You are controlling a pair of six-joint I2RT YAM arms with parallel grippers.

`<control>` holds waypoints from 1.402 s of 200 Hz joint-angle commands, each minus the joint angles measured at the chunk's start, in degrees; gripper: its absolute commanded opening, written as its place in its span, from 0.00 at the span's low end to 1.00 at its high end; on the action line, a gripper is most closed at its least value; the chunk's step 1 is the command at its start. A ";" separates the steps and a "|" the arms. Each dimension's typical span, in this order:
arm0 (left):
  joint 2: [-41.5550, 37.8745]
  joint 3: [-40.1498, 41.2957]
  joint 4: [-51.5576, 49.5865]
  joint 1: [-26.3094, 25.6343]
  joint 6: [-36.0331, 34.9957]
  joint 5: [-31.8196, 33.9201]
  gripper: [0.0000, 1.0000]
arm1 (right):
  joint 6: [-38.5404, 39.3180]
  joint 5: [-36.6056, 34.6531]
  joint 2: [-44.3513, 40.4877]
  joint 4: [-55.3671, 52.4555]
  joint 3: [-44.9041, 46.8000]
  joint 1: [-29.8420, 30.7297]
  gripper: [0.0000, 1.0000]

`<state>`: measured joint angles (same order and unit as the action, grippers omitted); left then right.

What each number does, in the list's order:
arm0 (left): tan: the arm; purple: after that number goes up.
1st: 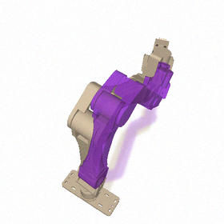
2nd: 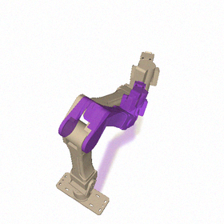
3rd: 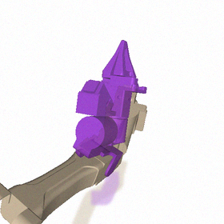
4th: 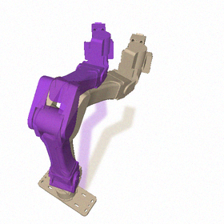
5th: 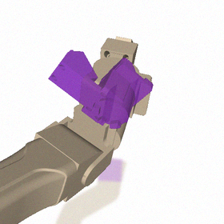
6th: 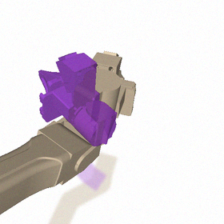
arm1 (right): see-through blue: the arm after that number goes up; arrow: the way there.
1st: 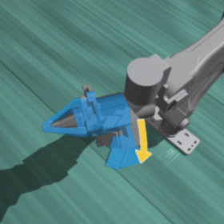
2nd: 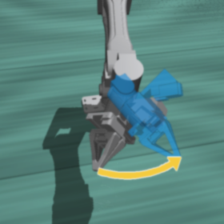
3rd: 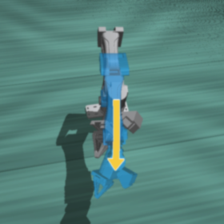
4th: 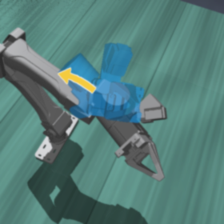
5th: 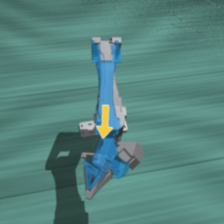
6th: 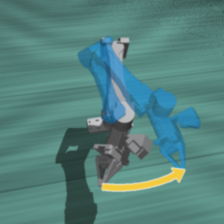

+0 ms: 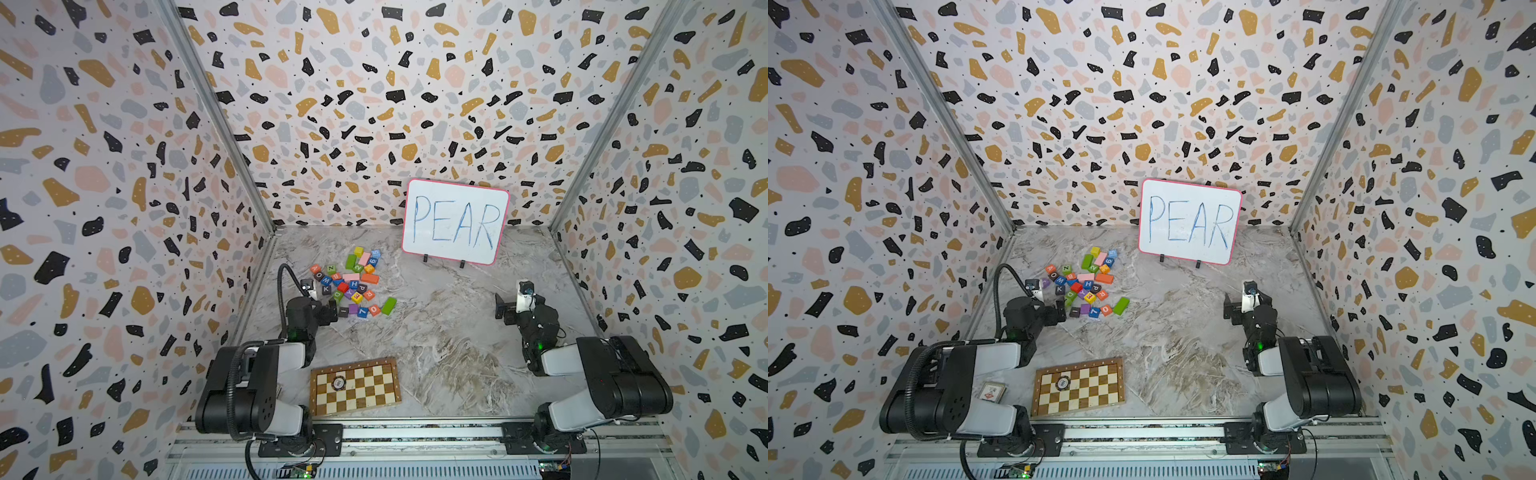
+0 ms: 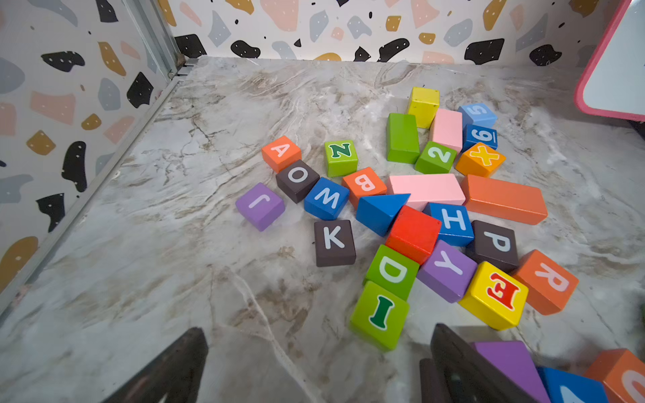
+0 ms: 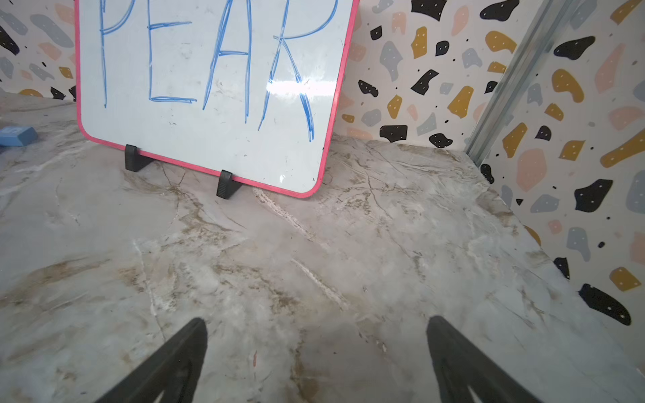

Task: Spell the uppercase word “pear” with letter blocks
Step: Pick up the letter block from the center of the board.

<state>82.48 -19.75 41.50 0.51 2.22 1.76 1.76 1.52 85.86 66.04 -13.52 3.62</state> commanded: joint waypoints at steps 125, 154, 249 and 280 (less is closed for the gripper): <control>-1.57 -0.34 2.31 -0.02 -1.01 -2.32 0.99 | -0.36 0.26 -0.96 0.52 -0.28 -0.03 0.99; -1.73 -0.47 1.86 -0.12 -1.12 -1.79 0.99 | -0.27 0.00 -1.18 0.59 -0.20 0.10 0.99; 0.64 -41.74 -66.94 -6.39 19.55 17.76 0.99 | -16.31 -11.38 0.67 -44.85 -36.27 30.07 0.99; 5.23 -49.84 -73.24 -7.48 17.55 5.75 0.94 | -16.27 -4.55 8.70 -52.26 -44.80 34.74 0.99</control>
<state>85.08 -65.25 -18.83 -6.20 18.92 16.34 -11.90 -8.16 90.98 25.02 -54.70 36.51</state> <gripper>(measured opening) 0.964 0.994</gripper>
